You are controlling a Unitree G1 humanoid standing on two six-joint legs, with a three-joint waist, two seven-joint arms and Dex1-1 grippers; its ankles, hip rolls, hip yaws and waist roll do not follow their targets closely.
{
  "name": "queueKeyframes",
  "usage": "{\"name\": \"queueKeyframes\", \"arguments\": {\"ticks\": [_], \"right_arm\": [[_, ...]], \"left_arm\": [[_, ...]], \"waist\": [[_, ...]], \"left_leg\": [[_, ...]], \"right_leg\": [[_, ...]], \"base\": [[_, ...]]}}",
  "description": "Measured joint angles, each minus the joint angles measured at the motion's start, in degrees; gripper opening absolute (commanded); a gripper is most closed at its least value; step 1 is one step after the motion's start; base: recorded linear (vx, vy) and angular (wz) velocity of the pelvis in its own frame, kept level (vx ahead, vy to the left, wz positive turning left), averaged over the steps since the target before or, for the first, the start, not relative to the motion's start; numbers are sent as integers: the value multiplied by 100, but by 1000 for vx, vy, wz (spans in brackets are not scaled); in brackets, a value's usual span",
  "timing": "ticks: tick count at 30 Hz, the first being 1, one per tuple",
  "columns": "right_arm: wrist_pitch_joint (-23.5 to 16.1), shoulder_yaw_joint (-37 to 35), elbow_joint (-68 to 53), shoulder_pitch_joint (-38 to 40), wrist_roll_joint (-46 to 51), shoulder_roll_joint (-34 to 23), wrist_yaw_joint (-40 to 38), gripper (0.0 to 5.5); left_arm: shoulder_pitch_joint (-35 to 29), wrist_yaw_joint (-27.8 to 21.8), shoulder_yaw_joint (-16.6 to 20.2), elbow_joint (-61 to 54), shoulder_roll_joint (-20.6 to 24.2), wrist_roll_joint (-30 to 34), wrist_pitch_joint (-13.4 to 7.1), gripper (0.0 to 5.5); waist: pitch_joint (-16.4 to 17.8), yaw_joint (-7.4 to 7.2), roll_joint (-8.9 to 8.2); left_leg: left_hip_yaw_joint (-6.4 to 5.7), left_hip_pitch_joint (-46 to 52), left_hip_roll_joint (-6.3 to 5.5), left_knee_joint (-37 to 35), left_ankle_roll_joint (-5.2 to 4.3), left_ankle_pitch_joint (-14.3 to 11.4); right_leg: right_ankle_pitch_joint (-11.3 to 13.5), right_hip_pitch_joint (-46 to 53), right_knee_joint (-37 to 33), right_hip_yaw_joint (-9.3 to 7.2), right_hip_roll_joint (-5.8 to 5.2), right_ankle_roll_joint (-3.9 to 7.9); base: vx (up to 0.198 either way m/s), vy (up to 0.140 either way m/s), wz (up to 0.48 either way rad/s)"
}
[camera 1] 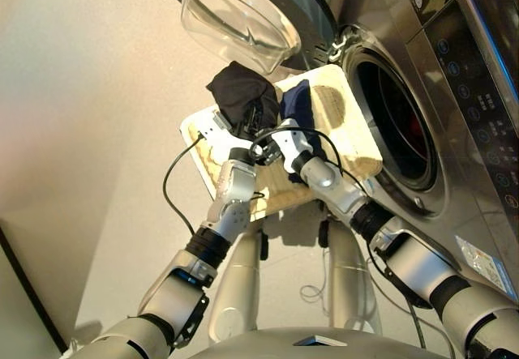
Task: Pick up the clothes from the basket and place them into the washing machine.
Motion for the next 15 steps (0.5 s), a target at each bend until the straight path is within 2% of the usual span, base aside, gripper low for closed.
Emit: {"name": "queueKeyframes", "arguments": {"ticks": [10,15], "right_arm": [[-17,-429,4,412,-156,-12,-486,0],[-66,-1156,-85,724,-462,-106,-1068,0]], "left_arm": [[163,-38,58,-74,-42,18,-12,550],[448,172,465,-156,-76,21,-55,550]], "waist": [[-59,-12,93],[-67,-31,103]], "left_leg": [[4,1,-4,3,4,-3],[19,0,-6,1,19,-13]], "right_leg": [[-5,-4,13,6,-2,2],[-16,-28,39,25,-4,-5]], "base": [[0,0,0],[0,0,0]]}}
